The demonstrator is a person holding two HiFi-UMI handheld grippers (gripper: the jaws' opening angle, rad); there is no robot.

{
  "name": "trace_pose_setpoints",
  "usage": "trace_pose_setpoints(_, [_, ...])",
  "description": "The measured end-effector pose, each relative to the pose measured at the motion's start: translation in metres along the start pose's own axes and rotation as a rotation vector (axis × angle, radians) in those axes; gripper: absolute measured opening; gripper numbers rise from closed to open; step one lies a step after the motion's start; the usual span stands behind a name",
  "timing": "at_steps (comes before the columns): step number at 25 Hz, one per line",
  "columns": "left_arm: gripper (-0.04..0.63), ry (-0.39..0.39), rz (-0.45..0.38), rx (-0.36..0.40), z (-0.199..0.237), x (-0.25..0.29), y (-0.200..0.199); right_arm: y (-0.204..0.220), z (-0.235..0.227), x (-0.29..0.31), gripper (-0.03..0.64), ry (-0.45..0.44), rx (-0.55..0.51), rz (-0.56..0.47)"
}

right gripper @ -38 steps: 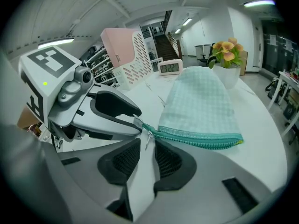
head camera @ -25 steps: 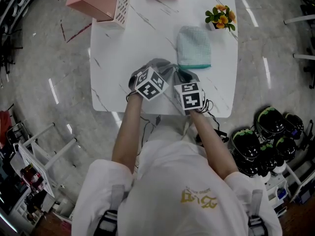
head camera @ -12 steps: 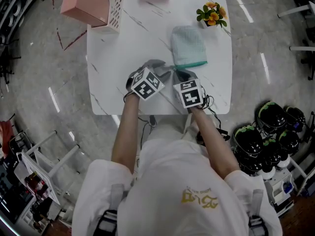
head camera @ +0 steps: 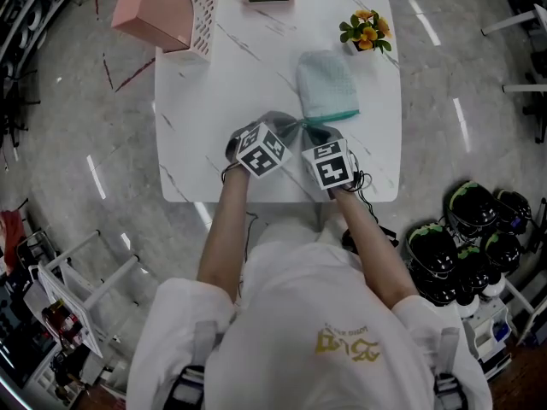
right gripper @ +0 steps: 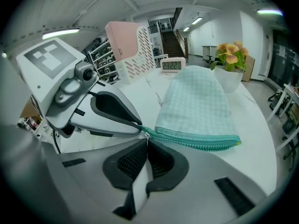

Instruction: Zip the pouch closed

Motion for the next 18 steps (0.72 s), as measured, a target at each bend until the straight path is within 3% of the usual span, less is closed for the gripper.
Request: trace_pose_setpoints(18, [0.035, 0.018, 0.002, -0.094, -0.0033, -0.0065, 0.0037, 0.0015, -0.0027, -0.0047, 0.017, 0.018, -0.062, 0.028])
Point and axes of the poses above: the fingertips, and each gripper's own axes: x forward along the fingers, z to its left, y out of its underside, the point moved 4 cm from there along -x, backward along the fingers, and after that the axes turned 4 degrees about -z, right-handed, at the moved point
